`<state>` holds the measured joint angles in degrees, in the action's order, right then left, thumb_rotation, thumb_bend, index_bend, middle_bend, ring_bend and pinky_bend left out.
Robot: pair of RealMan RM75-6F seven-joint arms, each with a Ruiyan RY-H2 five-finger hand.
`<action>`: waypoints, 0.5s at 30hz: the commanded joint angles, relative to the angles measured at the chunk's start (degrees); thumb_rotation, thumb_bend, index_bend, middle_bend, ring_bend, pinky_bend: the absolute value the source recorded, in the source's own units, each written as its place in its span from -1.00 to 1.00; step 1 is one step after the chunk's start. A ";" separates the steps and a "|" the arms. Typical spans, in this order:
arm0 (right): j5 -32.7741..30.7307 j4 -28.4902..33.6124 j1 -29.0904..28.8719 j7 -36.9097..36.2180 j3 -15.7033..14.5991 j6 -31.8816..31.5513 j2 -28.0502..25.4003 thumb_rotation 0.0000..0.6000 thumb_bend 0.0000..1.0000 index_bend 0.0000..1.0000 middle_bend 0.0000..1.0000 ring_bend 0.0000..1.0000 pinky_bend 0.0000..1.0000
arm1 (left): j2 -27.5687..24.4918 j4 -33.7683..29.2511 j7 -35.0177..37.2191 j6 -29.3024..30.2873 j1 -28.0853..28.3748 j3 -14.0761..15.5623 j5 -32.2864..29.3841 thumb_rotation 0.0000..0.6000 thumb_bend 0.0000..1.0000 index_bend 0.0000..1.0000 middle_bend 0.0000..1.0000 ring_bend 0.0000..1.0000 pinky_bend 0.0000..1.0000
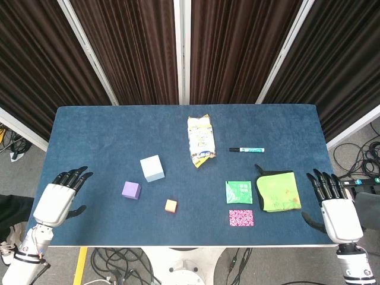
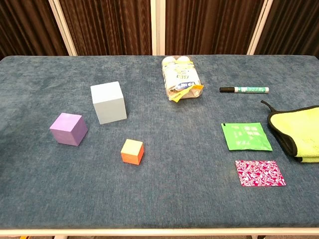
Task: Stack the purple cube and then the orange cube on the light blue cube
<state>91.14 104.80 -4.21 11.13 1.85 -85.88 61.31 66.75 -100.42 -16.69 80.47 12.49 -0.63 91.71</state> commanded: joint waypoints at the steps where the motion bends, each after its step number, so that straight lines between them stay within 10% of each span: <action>1: 0.10 -0.10 0.07 0.11 -0.08 -0.06 0.16 1.00 -0.76 -0.96 -0.95 -1.00 -1.00 | -0.18 0.10 0.31 0.08 -0.12 0.07 -0.07 1.00 -0.83 -0.51 -0.51 -0.58 -0.47; 15: 2.42 -1.66 0.01 -1.58 0.30 -1.84 0.99 1.00 -0.76 -0.96 -0.93 -1.00 -1.00 | -0.02 -0.18 0.03 -1.13 0.08 0.84 0.13 1.00 -0.83 -0.51 -0.51 -0.58 -0.47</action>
<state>93.50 103.19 -4.18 9.59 2.10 -87.67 62.26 66.72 -100.60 -16.65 79.36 12.56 0.19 91.83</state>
